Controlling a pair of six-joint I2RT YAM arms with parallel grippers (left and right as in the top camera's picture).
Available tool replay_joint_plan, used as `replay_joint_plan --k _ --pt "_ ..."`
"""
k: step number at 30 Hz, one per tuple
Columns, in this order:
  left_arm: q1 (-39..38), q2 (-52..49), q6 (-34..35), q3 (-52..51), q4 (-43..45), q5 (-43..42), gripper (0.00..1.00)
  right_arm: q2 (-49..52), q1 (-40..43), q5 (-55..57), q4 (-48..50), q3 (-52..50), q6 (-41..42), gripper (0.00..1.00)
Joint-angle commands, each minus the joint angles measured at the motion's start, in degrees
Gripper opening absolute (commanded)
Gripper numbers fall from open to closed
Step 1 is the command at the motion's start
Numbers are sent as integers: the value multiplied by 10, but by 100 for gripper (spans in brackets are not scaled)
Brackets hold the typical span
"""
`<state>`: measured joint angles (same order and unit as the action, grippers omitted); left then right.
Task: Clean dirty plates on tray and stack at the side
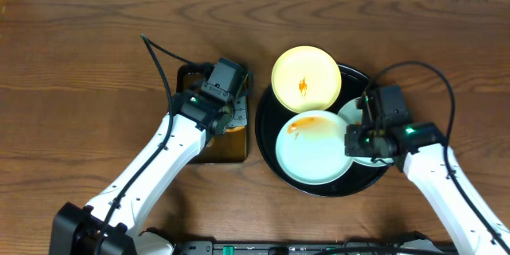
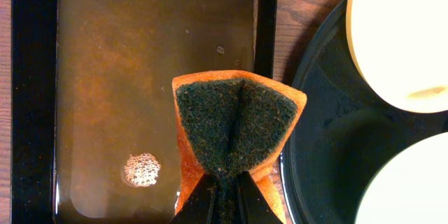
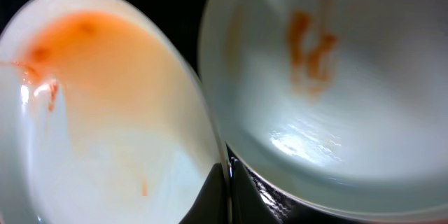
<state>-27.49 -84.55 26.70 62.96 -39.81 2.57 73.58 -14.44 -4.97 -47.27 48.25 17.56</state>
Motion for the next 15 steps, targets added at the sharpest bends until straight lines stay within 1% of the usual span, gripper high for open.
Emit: replay_joint_plan --k 1,9,15 --pt "2 -4 -10 2 0 9 7 -5 -3 83 -37 41 -14 1" --pt "2 -4 -10 2 0 9 7 -5 -3 87 -72 53 -13 1" --pt "2 -4 -10 2 0 9 8 -4 -2 7 -78 51 -13 1"
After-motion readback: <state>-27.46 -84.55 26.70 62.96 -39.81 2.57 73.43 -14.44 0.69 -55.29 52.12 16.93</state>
